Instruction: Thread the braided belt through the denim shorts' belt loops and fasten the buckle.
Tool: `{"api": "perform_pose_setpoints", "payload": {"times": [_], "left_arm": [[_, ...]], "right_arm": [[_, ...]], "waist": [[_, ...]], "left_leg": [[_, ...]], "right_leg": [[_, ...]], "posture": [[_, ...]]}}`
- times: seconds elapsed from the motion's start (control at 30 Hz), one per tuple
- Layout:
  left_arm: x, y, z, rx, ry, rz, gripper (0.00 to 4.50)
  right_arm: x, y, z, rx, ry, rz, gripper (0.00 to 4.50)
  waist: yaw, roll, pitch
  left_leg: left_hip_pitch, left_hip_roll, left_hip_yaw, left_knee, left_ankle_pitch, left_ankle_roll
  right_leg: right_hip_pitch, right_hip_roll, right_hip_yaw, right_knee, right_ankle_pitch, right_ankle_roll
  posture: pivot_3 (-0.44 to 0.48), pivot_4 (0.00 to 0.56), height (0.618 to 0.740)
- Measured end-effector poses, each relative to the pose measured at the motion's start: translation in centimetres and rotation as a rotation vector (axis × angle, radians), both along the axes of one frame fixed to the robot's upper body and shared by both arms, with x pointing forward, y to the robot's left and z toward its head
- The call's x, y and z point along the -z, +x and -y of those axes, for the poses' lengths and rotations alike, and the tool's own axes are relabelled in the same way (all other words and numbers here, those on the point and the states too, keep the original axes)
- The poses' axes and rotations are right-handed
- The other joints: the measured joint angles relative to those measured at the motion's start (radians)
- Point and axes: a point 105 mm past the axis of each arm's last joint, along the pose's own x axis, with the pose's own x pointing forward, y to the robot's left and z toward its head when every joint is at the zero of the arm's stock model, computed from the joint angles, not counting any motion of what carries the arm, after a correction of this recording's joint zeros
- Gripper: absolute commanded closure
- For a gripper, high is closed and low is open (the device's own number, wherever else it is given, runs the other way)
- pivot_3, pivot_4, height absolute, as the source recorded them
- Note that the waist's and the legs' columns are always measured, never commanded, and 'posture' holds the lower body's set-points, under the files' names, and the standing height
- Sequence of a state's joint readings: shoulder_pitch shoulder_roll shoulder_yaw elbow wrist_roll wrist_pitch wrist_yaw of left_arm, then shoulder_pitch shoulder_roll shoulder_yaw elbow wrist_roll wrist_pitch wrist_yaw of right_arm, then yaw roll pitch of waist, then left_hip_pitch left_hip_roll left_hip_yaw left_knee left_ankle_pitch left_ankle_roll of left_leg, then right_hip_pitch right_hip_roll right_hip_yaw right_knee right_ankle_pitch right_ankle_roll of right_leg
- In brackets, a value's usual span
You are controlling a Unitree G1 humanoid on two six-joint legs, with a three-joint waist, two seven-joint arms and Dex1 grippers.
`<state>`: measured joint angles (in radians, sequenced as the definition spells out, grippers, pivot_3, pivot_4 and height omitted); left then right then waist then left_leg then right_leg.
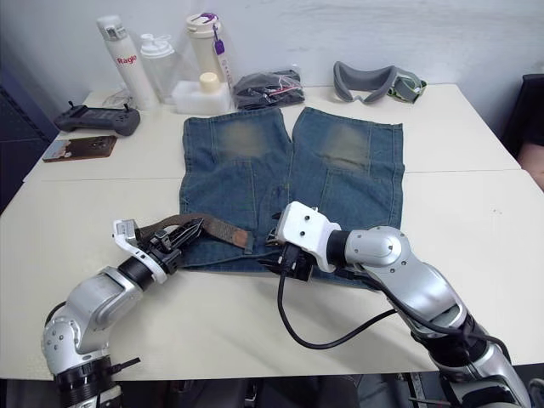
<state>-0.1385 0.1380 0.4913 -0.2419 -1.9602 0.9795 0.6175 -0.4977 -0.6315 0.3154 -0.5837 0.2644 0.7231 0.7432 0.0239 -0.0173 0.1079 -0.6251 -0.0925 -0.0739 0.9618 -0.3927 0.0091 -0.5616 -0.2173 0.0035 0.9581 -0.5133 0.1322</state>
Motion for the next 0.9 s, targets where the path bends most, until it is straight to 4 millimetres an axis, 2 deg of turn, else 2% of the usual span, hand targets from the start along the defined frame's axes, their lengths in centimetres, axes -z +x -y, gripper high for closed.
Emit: {"api": "perform_pose_setpoints", "payload": {"times": [0.43, 0.5, 0.57, 0.67, 0.73, 0.9], "left_arm": [[1.3, -1.1, 1.6, 0.003, -0.031, -0.072, 4.5], [1.3, -1.0, 1.9, 0.012, -0.039, -0.073, 4.5], [1.3, -0.9, 2.4, 0.035, -0.04, -0.075, 4.5], [1.5, -0.7, 3.1, 0.067, -0.045, -0.081, 4.5], [1.5, -0.6, 3.2, 0.079, -0.046, -0.081, 4.5], [1.6, -0.4, 3.4, 0.097, -0.053, -0.088, 4.5]], "right_arm": [[0.2, 0.1, 0.2, 0.017, -0.009, 0.007, 0.05], [0.2, 0.5, 0.2, 0.031, -0.054, 0.087, 0.05], [0.5, 1.1, 0.6, 0.047, -0.15, 0.252, 0.05], [1.7, 2.0, 1.5, 0.058, -0.278, 0.44, 0.05], [2.7, 1.9, 1.6, 0.037, -0.315, 0.507, 0.05], [3.1, 1.5, 1.3, -0.014, -0.363, 0.647, 0.05]], "waist": [[0.002, 0.001, 0.0], [0.004, 0.002, -0.001], [0.009, 0.003, -0.002], [0.025, 0.004, -0.002], [0.03, 0.004, -0.002], [0.036, 0.007, -0.003]], "left_leg": [[0.0, 0.0, 0.0, 0.0, -0.001, 0.001], [0.001, -0.001, 0.001, 0.0, -0.001, 0.002], [0.002, -0.002, 0.0, 0.0, -0.001, 0.003], [0.007, -0.002, 0.001, 0.001, -0.003, 0.006], [0.007, -0.003, 0.002, 0.002, -0.004, 0.006], [0.008, -0.003, 0.002, 0.003, -0.004, 0.007]], "right_leg": [[0.003, 0.0, 0.0, -0.004, -0.001, -0.001], [0.004, 0.0, -0.001, -0.006, -0.001, -0.001], [0.007, -0.001, -0.001, -0.008, -0.001, -0.001], [0.009, -0.001, -0.002, -0.012, -0.001, -0.001], [0.009, -0.001, -0.001, -0.012, -0.001, -0.001], [0.01, -0.001, 0.0, -0.011, 0.0, -0.001]], "posture": [[0.0, 0.15, 0.627], [0.0, 0.15, 0.627], [0.0, 0.15, 0.627], [0.0, 0.15, 0.627], [0.0, 0.15, 0.627], [0.0, 0.15, 0.627]]}}
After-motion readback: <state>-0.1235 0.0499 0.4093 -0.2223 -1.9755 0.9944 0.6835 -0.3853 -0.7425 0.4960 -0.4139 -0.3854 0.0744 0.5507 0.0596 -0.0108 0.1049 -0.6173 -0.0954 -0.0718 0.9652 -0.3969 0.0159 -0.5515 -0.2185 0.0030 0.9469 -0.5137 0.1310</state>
